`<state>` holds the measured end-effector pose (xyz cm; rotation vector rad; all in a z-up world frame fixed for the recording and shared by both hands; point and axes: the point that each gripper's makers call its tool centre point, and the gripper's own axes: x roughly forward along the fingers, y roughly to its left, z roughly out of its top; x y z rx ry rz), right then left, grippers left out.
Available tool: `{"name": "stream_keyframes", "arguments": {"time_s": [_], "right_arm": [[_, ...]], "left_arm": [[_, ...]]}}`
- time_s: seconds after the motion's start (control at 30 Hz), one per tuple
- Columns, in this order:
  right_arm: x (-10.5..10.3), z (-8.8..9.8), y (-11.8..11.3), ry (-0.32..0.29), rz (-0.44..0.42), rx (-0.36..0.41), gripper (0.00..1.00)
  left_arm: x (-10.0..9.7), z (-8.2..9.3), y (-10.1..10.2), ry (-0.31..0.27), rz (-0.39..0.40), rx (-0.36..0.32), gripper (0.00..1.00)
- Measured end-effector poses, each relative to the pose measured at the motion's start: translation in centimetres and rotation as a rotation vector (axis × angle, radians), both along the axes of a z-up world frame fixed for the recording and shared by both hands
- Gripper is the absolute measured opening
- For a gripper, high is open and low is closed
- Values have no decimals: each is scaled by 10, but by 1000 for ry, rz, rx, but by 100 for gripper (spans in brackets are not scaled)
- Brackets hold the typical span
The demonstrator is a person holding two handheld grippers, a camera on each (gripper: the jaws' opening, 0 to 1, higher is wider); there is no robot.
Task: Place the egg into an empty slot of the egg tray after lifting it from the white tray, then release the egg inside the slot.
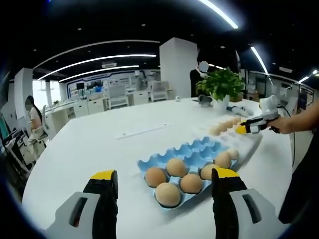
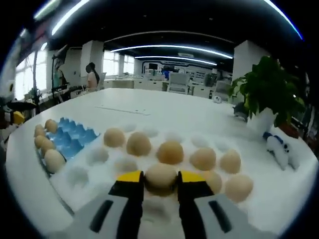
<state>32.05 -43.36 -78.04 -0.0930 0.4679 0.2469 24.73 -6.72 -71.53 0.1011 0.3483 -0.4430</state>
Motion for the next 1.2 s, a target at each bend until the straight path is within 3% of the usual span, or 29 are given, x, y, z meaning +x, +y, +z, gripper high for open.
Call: {"name": "stream_keyframes", "arguments": {"time_s": [0.13,0.27,0.33,0.53,0.6,0.97,1.2], "right_arm": [[-1,1,-2,0,-5,24,25],[-1,10,-6,8,-55,106,25],[-1,19,-7,-32,-47,85,25],[-5,37,4,-56,-22,107,25],[-5,44,14,-69,-5,152,25],[-10,66,77,-101,120,210,25],[-11,59,110,-69,201,229,25]], "left_arm": [[0,1,2,-4,5,-1,78],[0,0,1,-2,4,-2,78],[0,0,1,-3,5,-3,78],[0,-2,0,0,-2,-2,78],[0,-2,0,1,-3,-3,78],[-4,-3,0,0,6,-5,78],[-4,-2,1,-2,11,-11,78]]}}
